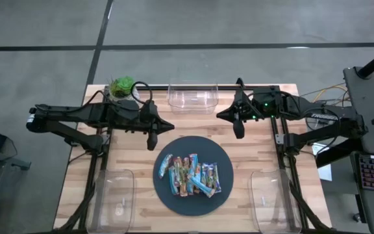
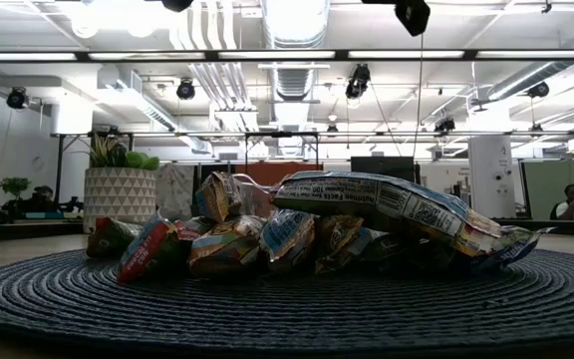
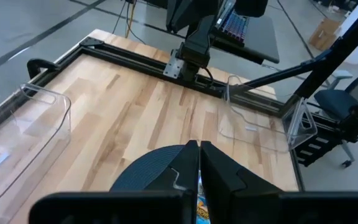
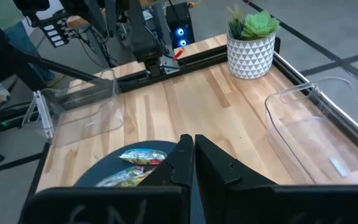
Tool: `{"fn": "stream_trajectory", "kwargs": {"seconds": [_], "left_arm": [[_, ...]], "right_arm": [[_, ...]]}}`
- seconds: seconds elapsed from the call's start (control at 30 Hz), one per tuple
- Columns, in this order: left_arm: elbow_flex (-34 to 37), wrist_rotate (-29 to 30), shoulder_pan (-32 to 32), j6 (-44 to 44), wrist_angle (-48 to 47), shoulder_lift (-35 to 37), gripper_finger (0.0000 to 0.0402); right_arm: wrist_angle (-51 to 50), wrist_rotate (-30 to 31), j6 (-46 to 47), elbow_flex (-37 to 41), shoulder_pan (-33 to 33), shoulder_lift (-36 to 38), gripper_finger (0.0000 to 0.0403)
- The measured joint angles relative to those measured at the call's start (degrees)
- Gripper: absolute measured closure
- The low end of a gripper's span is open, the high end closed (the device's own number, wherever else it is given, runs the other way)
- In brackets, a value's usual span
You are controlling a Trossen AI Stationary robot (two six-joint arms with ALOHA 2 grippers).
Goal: Pick and place Granola Bars by type
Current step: Put the red granola bar into the bottom left transparent bin
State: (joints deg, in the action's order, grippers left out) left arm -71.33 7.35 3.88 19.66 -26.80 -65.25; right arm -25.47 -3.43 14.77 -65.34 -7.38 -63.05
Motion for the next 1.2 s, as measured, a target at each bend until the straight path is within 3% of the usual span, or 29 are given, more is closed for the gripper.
{"fn": "stream_trajectory", "kwargs": {"seconds": [0.73,1.2], "left_arm": [[-3.2,0.0,0.0,-0.1,-3.4,0.0,0.0235],[-4.6,-3.4,0.0,0.0,-9.9,-0.2,0.0223]], "right_arm": [[0.4,0.0,-0.9,0.0,0.0,0.0,0.0394],[0.5,0.0,-0.9,0.0,0.0,0.0,0.0394]]}}
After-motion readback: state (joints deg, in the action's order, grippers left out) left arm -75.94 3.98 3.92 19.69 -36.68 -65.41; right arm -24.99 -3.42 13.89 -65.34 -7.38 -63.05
